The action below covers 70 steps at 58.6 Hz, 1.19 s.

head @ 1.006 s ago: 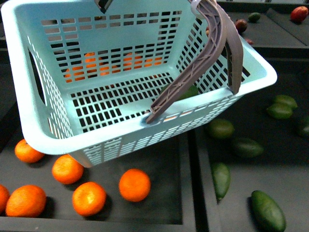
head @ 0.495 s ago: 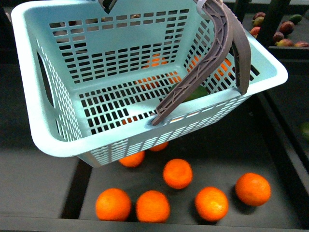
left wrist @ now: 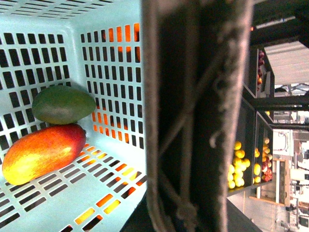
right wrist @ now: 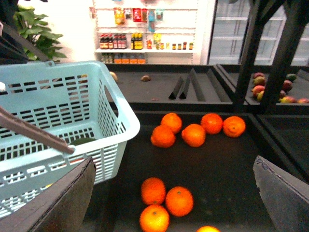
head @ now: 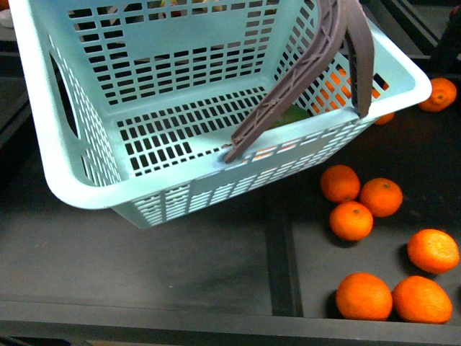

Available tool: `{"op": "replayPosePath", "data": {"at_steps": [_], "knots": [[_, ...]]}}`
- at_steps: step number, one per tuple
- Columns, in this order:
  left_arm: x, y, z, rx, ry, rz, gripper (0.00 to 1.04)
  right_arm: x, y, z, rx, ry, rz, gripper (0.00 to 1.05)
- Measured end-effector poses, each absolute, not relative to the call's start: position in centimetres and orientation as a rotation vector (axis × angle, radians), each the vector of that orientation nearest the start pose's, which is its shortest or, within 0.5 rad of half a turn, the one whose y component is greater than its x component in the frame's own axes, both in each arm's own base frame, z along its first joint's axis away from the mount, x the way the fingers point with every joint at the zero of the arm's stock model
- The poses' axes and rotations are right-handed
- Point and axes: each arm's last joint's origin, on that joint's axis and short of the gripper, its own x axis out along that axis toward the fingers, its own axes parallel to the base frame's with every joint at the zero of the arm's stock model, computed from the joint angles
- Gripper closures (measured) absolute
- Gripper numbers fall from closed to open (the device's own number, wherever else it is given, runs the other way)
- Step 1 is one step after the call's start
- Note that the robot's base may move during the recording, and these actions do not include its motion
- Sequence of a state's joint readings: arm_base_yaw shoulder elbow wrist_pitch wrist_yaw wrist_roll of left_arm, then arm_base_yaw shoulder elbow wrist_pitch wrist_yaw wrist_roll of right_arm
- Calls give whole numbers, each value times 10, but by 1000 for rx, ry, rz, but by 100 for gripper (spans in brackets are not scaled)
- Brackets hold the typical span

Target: Pick mango and avocado into basket

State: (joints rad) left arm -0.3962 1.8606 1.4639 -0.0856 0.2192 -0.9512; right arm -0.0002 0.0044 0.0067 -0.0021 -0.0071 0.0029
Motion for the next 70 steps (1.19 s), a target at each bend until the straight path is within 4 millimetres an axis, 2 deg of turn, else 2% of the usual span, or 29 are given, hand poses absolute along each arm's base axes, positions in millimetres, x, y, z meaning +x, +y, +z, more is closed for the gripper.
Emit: {"op": "replayPosePath", "data": {"at_steps": [3, 7, 11, 17, 26, 35, 45, 51, 58, 70], "knots": [[397, -165, 272, -864, 721, -295, 99, 98, 0, 165, 3, 0, 8, 8], [400, -161, 272, -873, 668, -42, 99, 98, 0, 165, 3, 0, 5, 8], [411, -156, 270, -938, 557, 171, 99, 98, 0, 165, 3, 0, 5, 8], [432, -136, 255, -994, 505, 277, 99, 98, 0, 165, 3, 0, 3, 8], [467, -102, 222, -1107, 517, 370, 99, 98, 0, 165, 3, 0, 1, 8], [507, -78, 196, -1220, 522, 401, 99, 98, 0, 165, 3, 0, 2, 8], [547, -64, 183, -1269, 493, 402, 99, 98, 0, 165, 3, 0, 1, 8], [568, -60, 162, -1300, 510, 397, 99, 98, 0, 165, 3, 0, 1, 8], [574, -54, 135, -1321, 544, 434, 99, 98, 0, 165, 3, 0, 1, 8], [563, -49, 126, -1341, 551, 433, 99, 98, 0, 165, 3, 0, 1, 8]]}}
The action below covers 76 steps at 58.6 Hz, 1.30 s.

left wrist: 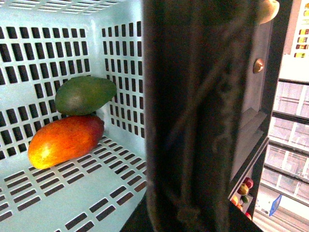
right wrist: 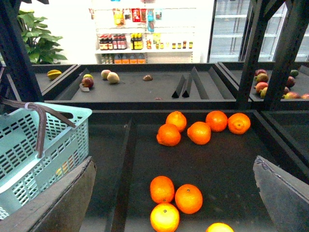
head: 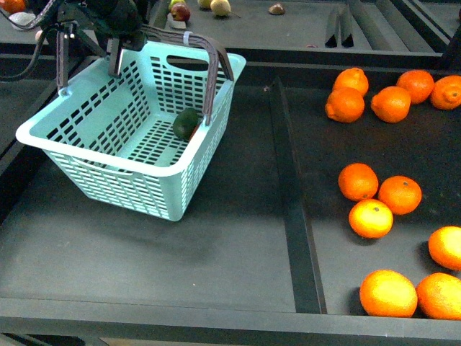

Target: Pick mango and avocado into basket

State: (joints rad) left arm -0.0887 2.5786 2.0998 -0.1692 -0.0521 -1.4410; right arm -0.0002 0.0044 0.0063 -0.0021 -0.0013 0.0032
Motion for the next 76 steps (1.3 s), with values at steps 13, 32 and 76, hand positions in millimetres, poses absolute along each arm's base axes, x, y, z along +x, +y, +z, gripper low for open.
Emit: {"op": "replayPosePath", "data": {"at_steps": [13, 32, 76], "knots": [[540, -39, 123, -1356, 556, 444, 74, 98, 0, 165, 3, 0, 1, 8], [478, -2, 174, -1384, 362, 568, 6, 98, 0, 165, 3, 0, 1, 8], [244, 0, 172, -21, 14, -1, 102, 98, 0, 165, 3, 0, 1, 8]]}}
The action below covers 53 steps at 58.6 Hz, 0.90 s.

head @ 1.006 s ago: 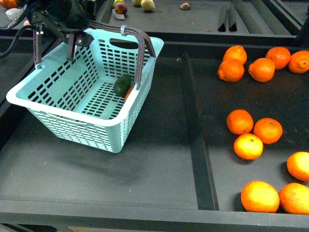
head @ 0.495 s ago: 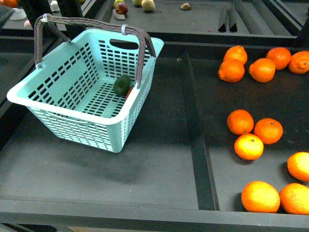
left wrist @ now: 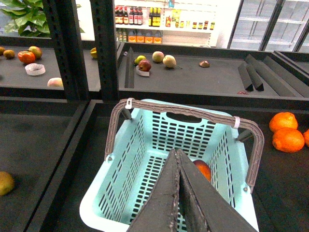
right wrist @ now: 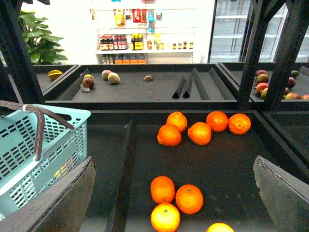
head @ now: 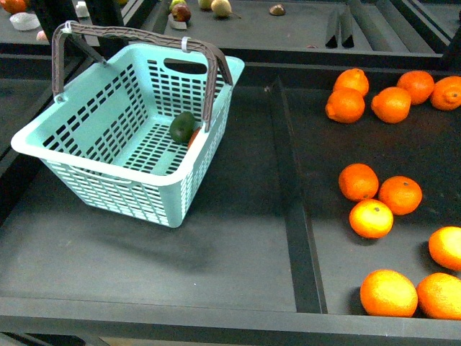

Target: Pick mango and avocado into basket

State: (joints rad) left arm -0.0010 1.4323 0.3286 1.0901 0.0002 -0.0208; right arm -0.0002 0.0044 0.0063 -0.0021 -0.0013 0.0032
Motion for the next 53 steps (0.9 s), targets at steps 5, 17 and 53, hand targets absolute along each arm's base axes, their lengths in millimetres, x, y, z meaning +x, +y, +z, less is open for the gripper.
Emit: {"op": "replayPosePath", "data": {"at_steps": [5, 17, 53], "knots": [[229, 0, 165, -18, 3, -2, 102, 98, 0, 165, 3, 0, 1, 8], [193, 0, 162, -15, 10, -1, 102, 98, 0, 165, 3, 0, 1, 8], [138, 0, 169, -8, -10, -1, 102, 98, 0, 165, 3, 0, 1, 8]]}}
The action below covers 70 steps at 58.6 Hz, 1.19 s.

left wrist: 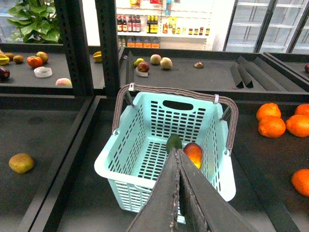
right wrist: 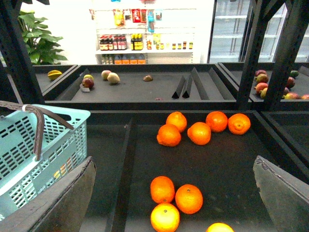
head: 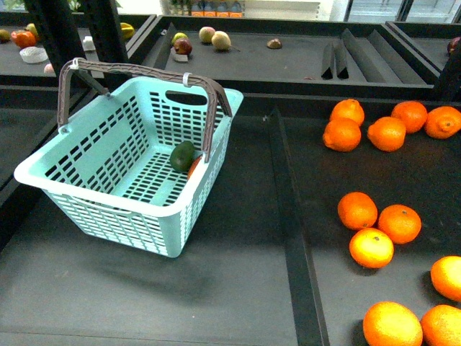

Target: Pick mango and avocado into basket

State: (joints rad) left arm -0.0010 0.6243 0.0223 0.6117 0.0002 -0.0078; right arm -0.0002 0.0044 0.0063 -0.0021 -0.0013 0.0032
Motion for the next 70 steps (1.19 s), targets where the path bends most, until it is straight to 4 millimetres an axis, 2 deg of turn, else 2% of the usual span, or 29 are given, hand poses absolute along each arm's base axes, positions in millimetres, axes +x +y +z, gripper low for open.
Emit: {"op": "replayPosePath", "data": {"at_steps": [20, 50, 57, 70], "knots": [[121, 0, 174, -8, -25, -1, 102, 98, 0, 165, 3, 0, 1, 8], [108, 0, 174, -8, -25, -1, 102, 98, 0, 165, 3, 0, 1, 8], [97, 0, 171, -7, -15, -2, 102, 98, 0, 165, 3, 0, 1, 8], [97, 0, 171, -7, -20, -2, 102, 98, 0, 165, 3, 0, 1, 8]]}}
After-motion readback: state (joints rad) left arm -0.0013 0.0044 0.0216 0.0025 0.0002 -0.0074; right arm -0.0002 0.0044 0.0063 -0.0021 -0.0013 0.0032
